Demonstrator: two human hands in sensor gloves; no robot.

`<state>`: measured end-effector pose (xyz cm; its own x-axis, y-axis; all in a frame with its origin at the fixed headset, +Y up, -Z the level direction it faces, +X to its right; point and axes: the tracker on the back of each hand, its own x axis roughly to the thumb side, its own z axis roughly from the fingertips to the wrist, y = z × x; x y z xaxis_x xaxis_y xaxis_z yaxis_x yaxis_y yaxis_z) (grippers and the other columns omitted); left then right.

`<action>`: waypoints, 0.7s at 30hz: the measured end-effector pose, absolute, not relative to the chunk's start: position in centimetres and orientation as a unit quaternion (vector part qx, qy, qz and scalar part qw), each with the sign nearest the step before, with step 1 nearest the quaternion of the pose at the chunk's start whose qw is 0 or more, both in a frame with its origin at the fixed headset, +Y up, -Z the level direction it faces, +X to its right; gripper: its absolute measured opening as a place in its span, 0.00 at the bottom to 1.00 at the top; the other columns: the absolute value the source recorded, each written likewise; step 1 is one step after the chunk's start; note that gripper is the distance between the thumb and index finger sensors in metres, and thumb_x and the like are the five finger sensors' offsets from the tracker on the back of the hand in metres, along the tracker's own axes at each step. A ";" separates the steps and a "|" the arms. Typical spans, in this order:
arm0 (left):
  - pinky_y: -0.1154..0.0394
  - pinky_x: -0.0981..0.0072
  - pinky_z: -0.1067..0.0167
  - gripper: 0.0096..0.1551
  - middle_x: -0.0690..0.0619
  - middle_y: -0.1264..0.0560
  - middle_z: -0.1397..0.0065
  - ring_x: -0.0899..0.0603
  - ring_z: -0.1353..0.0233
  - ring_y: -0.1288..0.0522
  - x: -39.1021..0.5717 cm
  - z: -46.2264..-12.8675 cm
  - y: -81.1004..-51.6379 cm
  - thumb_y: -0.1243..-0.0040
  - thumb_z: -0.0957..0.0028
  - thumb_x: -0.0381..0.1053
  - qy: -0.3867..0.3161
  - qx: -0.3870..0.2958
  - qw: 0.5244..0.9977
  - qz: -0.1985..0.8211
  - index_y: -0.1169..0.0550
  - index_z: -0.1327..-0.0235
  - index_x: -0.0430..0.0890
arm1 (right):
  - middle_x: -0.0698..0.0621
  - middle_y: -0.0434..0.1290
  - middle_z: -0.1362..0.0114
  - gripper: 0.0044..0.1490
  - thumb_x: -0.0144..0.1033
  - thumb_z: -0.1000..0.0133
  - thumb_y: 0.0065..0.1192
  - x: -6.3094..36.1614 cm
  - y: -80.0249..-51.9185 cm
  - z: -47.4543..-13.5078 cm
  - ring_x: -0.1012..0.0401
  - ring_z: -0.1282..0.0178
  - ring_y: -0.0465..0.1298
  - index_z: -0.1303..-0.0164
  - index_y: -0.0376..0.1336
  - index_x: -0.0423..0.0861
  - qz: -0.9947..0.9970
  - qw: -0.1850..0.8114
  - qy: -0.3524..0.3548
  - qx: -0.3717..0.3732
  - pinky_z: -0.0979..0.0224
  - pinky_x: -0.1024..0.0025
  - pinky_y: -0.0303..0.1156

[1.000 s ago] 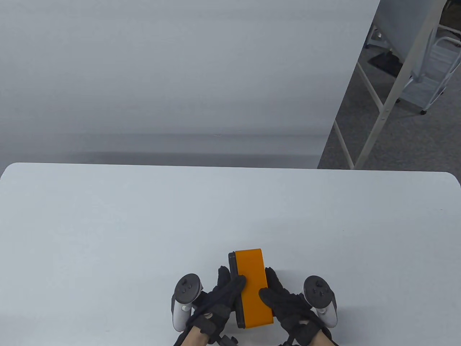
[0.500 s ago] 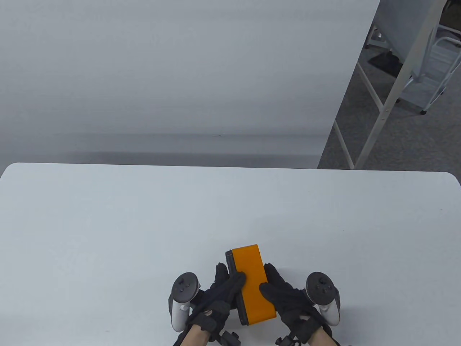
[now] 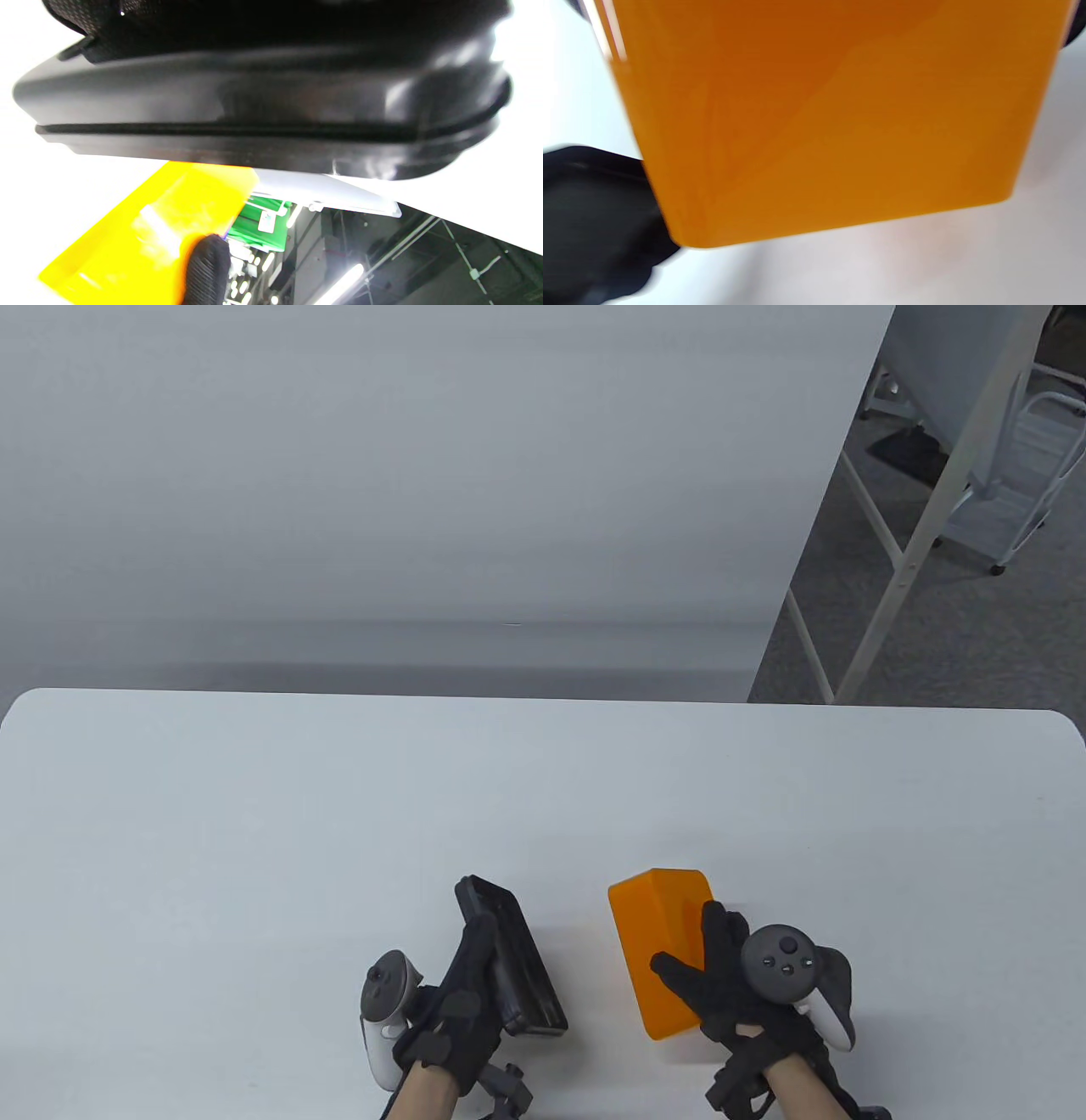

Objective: Separate tissue box from tissue box base

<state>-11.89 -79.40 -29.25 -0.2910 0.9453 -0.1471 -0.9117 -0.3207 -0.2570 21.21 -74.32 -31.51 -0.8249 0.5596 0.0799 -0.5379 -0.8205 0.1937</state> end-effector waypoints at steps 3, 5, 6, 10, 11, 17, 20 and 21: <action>0.38 0.24 0.37 0.66 0.18 0.63 0.25 0.12 0.27 0.50 -11.8 -29.2 -79.5 0.68 0.37 0.80 -0.065 -0.141 0.572 0.806 0.66 0.26 0.24 | 0.14 0.41 0.23 0.68 0.75 0.41 0.52 21.1 -74.7 -31.9 0.18 0.33 0.59 0.20 0.41 0.28 0.973 0.210 0.079 0.053 0.41 0.23 0.62; 0.38 0.24 0.37 0.65 0.18 0.63 0.25 0.12 0.27 0.50 -11.7 -29.2 -79.4 0.68 0.36 0.79 -0.068 -0.142 0.570 0.806 0.66 0.26 0.24 | 0.15 0.42 0.23 0.68 0.75 0.41 0.52 20.9 -75.0 -32.1 0.18 0.32 0.58 0.20 0.41 0.28 0.982 0.165 0.079 0.045 0.41 0.23 0.61; 0.38 0.25 0.37 0.65 0.18 0.63 0.25 0.12 0.27 0.50 -11.7 -29.2 -79.4 0.68 0.36 0.78 -0.068 -0.142 0.570 0.807 0.66 0.26 0.24 | 0.15 0.42 0.22 0.67 0.75 0.41 0.52 20.7 -75.2 -32.2 0.18 0.32 0.58 0.19 0.41 0.28 0.985 0.146 0.082 0.043 0.40 0.23 0.61; 0.37 0.25 0.37 0.64 0.18 0.63 0.25 0.12 0.27 0.49 -11.7 -29.2 -79.5 0.69 0.36 0.77 -0.070 -0.138 0.571 0.806 0.66 0.26 0.24 | 0.16 0.42 0.22 0.67 0.75 0.41 0.51 20.0 -76.0 -32.3 0.19 0.31 0.58 0.19 0.42 0.29 0.992 0.091 0.076 0.040 0.40 0.23 0.60; 0.37 0.26 0.37 0.63 0.19 0.62 0.25 0.12 0.27 0.49 -11.7 -29.2 -79.5 0.69 0.36 0.77 -0.070 -0.138 0.571 0.806 0.66 0.26 0.24 | 0.16 0.41 0.22 0.67 0.75 0.41 0.51 19.8 -76.2 -32.4 0.19 0.31 0.57 0.19 0.42 0.29 0.993 0.080 0.075 0.039 0.39 0.23 0.60; 0.36 0.27 0.37 0.62 0.19 0.62 0.25 0.12 0.27 0.49 -11.6 -29.2 -79.6 0.69 0.35 0.76 -0.066 -0.139 0.583 0.798 0.66 0.27 0.24 | 0.17 0.37 0.21 0.68 0.77 0.40 0.43 18.7 -76.7 -32.9 0.19 0.27 0.51 0.19 0.36 0.29 0.993 0.021 0.107 0.034 0.37 0.25 0.59; 0.34 0.29 0.38 0.61 0.18 0.60 0.25 0.12 0.29 0.46 -11.7 -29.3 -79.5 0.69 0.35 0.74 -0.056 -0.144 0.599 0.785 0.64 0.28 0.21 | 0.19 0.33 0.20 0.69 0.79 0.42 0.42 19.5 -76.2 -33.1 0.19 0.26 0.47 0.18 0.34 0.32 0.987 0.061 0.144 0.033 0.34 0.25 0.57; 0.34 0.30 0.38 0.61 0.18 0.59 0.25 0.12 0.29 0.46 -11.7 -29.3 -79.4 0.68 0.35 0.74 -0.058 -0.145 0.604 0.782 0.63 0.28 0.21 | 0.19 0.33 0.20 0.69 0.79 0.42 0.42 19.8 -75.9 -33.0 0.19 0.25 0.45 0.17 0.34 0.32 0.986 0.071 0.143 0.038 0.34 0.23 0.55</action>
